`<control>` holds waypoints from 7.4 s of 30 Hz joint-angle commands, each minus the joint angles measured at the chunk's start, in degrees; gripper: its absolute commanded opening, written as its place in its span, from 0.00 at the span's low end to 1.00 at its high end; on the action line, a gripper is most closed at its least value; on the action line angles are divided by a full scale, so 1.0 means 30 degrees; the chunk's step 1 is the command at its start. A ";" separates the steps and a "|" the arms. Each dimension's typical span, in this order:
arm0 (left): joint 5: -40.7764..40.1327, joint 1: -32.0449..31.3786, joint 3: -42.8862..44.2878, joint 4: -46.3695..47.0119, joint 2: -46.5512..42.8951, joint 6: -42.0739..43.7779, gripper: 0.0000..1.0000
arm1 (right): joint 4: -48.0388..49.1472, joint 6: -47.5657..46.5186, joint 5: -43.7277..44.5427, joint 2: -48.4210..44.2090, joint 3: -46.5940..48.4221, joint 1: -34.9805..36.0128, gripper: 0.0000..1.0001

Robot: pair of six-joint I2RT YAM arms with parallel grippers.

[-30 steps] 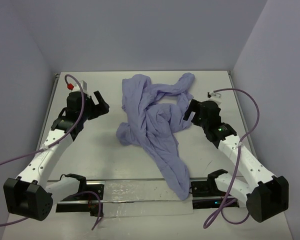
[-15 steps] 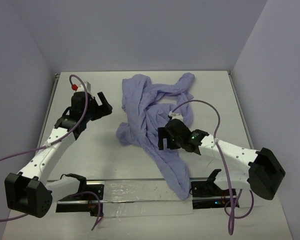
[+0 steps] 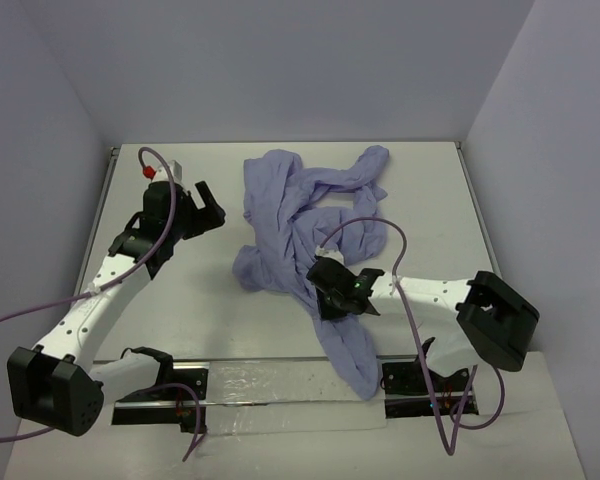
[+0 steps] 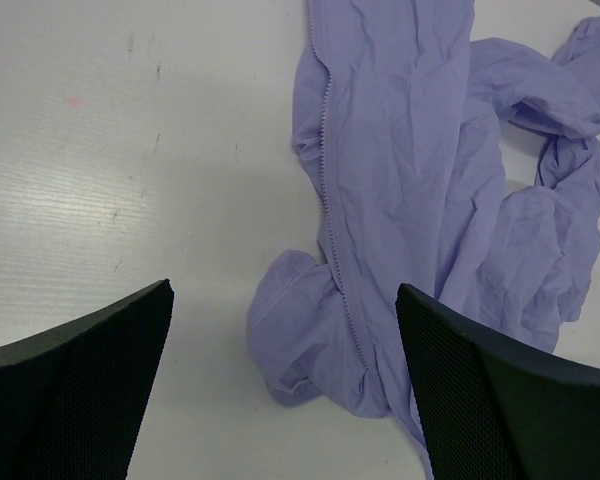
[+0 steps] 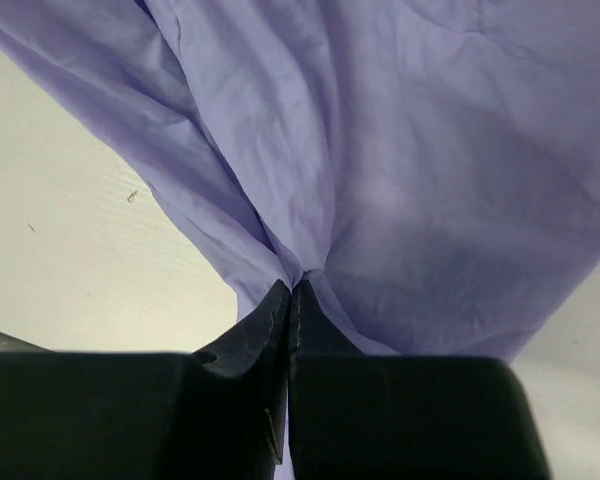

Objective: Zip up the jacket

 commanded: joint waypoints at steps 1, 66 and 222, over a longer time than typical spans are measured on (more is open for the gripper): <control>-0.0625 -0.0099 0.1049 -0.0316 -0.0749 -0.0143 0.99 | -0.1450 -0.0474 0.3029 -0.2405 0.1701 0.0084 0.00; 0.5483 -1.1556 0.2521 0.4746 0.8377 -0.2961 0.68 | -0.1725 -0.2397 0.1624 -0.5932 0.1969 -1.1397 0.76; 0.1310 -0.1680 -0.0164 -0.2254 -0.1816 -0.8018 0.00 | -0.3527 -0.5102 -0.2037 0.8590 1.6945 -0.6923 0.85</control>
